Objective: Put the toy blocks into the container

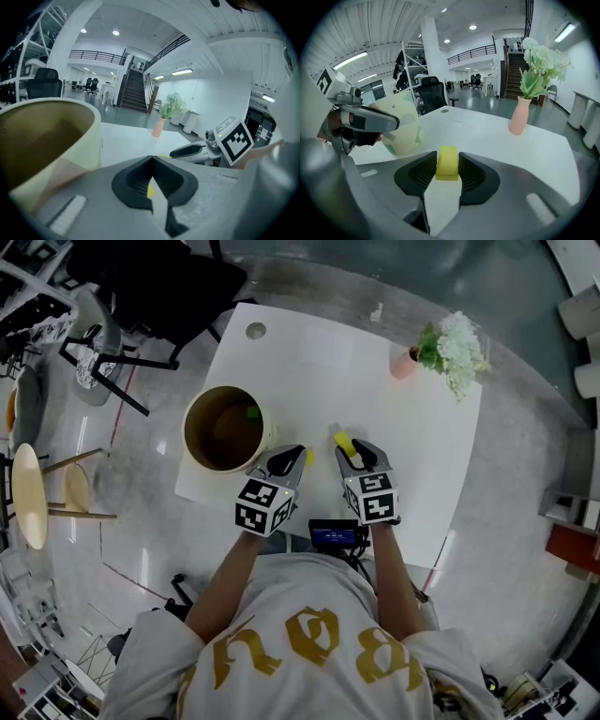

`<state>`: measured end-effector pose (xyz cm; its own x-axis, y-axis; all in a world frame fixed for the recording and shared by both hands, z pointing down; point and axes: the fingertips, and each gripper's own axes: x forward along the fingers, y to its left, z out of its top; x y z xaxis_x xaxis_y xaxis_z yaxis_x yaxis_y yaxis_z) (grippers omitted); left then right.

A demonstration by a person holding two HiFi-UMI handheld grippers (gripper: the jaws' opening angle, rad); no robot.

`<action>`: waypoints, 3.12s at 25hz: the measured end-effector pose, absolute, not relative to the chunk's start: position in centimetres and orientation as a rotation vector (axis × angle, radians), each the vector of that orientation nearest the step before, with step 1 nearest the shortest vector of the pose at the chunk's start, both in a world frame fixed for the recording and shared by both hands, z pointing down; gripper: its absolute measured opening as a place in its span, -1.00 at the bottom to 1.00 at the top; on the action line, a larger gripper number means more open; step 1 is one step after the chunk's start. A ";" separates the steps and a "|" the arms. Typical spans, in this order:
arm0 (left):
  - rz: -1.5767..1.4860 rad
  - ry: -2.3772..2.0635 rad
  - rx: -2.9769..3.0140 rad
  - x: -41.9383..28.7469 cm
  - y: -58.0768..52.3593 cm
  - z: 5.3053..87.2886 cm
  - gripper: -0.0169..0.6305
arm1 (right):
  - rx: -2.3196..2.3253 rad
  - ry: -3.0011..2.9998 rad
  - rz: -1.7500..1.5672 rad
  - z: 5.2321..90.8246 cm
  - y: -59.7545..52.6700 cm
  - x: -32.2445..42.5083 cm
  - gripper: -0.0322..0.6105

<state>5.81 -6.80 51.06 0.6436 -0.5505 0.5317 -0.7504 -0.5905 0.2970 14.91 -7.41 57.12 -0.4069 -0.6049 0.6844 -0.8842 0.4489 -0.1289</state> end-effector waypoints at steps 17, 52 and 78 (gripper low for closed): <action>0.418 -0.955 2.465 5.8 -7.4 46.1 -0.95 | 1.441 -2.245 0.603 49.9 -8.0 14.0 -0.37; 0.064 -1.079 2.425 -4.6 -9.8 38.9 -0.95 | 1.429 -2.403 0.458 43.6 -8.3 4.8 -0.37; 0.108 -1.247 2.334 -14.3 -10.1 40.9 -0.95 | 1.267 -2.500 0.412 43.5 -9.7 -4.5 -0.37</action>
